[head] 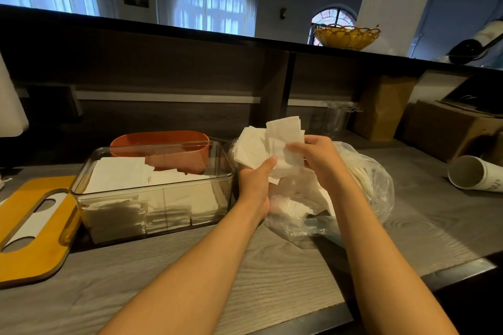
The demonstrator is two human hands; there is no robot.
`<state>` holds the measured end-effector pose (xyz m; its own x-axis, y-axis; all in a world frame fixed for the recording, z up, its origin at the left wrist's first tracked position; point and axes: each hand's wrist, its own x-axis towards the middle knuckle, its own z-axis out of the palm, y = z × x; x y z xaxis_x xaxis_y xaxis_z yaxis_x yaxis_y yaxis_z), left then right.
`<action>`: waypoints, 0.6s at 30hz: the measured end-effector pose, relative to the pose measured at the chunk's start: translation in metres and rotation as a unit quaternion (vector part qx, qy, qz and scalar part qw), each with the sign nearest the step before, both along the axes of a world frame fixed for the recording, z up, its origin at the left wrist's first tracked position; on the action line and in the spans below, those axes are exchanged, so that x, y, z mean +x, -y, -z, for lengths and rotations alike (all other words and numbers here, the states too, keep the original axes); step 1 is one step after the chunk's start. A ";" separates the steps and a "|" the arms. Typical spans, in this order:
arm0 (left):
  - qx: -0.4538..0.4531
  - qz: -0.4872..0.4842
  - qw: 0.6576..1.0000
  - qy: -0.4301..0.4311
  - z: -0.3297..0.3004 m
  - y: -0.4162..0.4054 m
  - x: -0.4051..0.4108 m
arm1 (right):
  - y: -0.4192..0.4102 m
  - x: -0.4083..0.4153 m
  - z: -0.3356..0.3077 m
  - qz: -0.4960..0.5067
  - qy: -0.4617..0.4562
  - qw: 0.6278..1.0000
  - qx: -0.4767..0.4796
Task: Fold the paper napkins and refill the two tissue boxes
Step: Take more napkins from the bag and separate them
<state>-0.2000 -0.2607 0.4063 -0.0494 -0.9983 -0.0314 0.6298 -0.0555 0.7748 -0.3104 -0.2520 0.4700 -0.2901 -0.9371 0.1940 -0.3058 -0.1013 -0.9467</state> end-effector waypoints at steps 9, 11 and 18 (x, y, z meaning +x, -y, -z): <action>0.060 0.011 0.989 -0.132 -0.007 -0.005 0.005 | -0.013 -0.007 -0.019 -0.049 0.142 0.977 -0.149; 0.037 0.012 0.990 -0.134 -0.006 -0.006 0.004 | -0.013 -0.006 -0.015 -0.101 0.065 0.983 -0.136; 0.008 0.013 0.994 -0.104 -0.006 -0.009 0.005 | -0.005 0.009 -0.001 -0.142 -0.200 0.968 -0.055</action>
<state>-0.1946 -0.2514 0.4128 -0.0825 -0.9960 -0.0328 0.7745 -0.0848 0.6269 -0.3014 -0.2466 0.4712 0.0948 -0.9352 0.3412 -0.5915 -0.3286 -0.7363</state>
